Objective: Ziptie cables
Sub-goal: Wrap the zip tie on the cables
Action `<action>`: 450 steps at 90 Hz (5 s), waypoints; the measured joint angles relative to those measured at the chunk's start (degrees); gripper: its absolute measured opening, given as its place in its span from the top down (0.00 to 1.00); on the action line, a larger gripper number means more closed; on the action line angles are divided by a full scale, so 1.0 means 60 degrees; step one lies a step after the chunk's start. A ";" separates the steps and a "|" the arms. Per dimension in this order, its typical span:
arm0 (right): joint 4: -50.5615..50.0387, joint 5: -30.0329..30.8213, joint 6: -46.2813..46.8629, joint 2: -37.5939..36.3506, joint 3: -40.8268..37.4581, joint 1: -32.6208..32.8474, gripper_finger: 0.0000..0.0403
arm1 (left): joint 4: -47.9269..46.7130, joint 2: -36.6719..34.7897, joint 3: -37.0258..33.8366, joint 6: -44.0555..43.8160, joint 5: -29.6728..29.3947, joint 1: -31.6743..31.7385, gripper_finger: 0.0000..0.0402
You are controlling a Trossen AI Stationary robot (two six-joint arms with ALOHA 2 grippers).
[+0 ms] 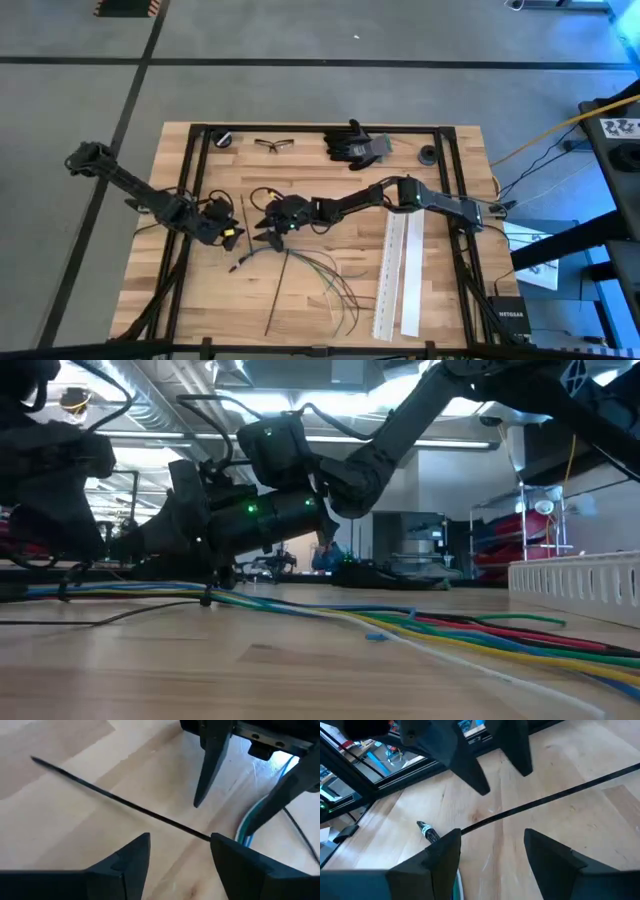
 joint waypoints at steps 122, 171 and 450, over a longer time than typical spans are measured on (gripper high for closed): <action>0.0017 -0.0002 -0.0011 0.0000 0.0000 0.0000 0.49 | 0.0003 0.0000 0.0000 0.0008 -0.0011 -0.0007 0.52; 0.0017 -0.0002 -0.0011 -0.0004 0.0000 0.0000 0.49 | 0.0003 0.0000 0.0000 0.0008 -0.0011 -0.0007 0.52; 0.0252 -0.0182 -0.0749 -0.0084 0.0011 0.0066 0.49 | -0.0496 -0.0543 0.0000 -0.0021 -0.1060 -0.0532 0.52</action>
